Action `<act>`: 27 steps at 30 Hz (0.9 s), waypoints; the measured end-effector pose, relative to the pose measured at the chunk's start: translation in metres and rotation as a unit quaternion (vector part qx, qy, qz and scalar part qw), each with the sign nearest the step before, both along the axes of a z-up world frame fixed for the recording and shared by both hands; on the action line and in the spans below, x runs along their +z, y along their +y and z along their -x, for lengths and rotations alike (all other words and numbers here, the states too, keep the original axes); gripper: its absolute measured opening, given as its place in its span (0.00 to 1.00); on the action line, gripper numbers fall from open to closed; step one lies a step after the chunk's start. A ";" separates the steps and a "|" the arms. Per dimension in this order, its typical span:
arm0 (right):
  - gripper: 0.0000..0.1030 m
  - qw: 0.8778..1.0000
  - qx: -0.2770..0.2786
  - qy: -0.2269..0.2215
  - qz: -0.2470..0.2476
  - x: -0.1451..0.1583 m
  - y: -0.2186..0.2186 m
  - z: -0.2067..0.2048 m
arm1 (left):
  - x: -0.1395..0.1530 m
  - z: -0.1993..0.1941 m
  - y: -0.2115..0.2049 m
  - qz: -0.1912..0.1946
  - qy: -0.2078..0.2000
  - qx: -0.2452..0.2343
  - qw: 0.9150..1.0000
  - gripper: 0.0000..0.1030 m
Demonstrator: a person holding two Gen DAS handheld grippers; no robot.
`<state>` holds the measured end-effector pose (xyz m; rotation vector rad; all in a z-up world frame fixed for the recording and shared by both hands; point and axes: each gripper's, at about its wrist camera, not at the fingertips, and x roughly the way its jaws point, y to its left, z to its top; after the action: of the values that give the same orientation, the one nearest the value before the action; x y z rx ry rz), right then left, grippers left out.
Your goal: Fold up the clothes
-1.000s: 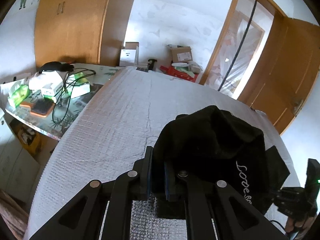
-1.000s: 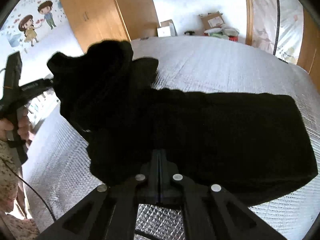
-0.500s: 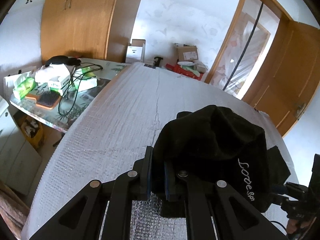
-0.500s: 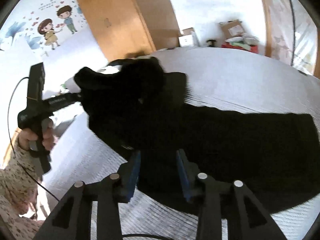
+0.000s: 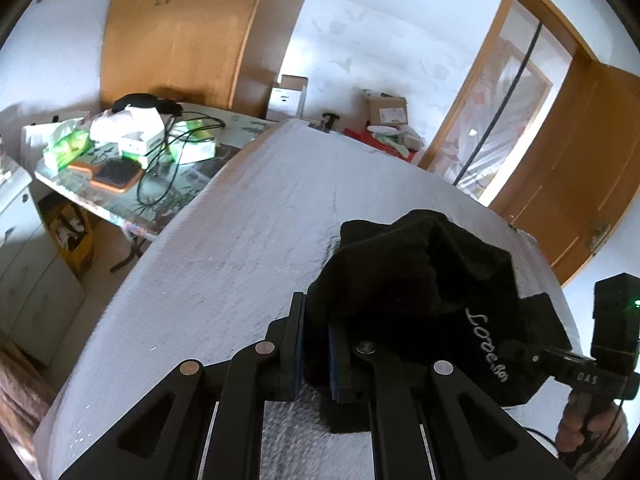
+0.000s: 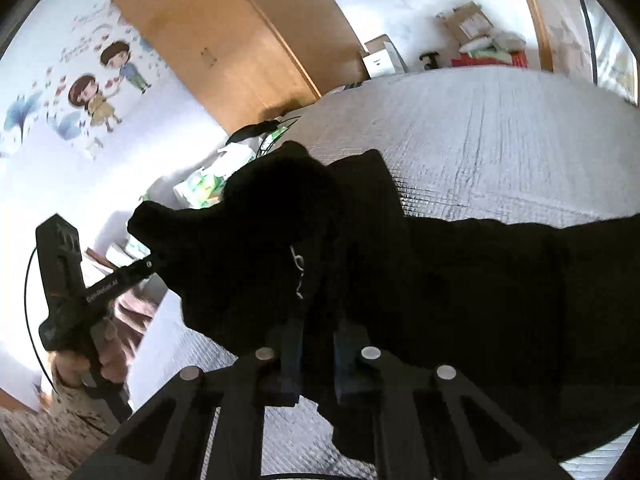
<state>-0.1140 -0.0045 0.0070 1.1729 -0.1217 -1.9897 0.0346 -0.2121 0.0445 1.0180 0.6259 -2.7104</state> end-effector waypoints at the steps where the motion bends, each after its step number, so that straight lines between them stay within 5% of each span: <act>1: 0.11 1.000 0.005 0.009 -0.005 0.004 -0.001 -0.004 | -0.002 -0.004 -0.003 -0.002 -0.002 0.005 1.000 0.09; 11: 0.10 0.994 0.025 0.110 -0.004 0.069 -0.014 -0.029 | -0.026 -0.042 -0.024 -0.028 -0.031 0.047 0.998 0.09; 21: 0.10 0.989 0.031 0.139 0.046 0.101 -0.052 -0.021 | -0.025 -0.056 -0.020 -0.001 -0.050 0.046 0.998 0.10; 27: 0.10 0.992 0.030 0.108 0.065 0.095 -0.057 -0.009 | 0.003 -0.085 -0.007 0.013 0.027 0.040 0.999 0.10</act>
<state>-0.1054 -0.0617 0.1015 0.8640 -0.1018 -2.0094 0.1201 -0.2194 0.0471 0.8949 0.6241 -2.6770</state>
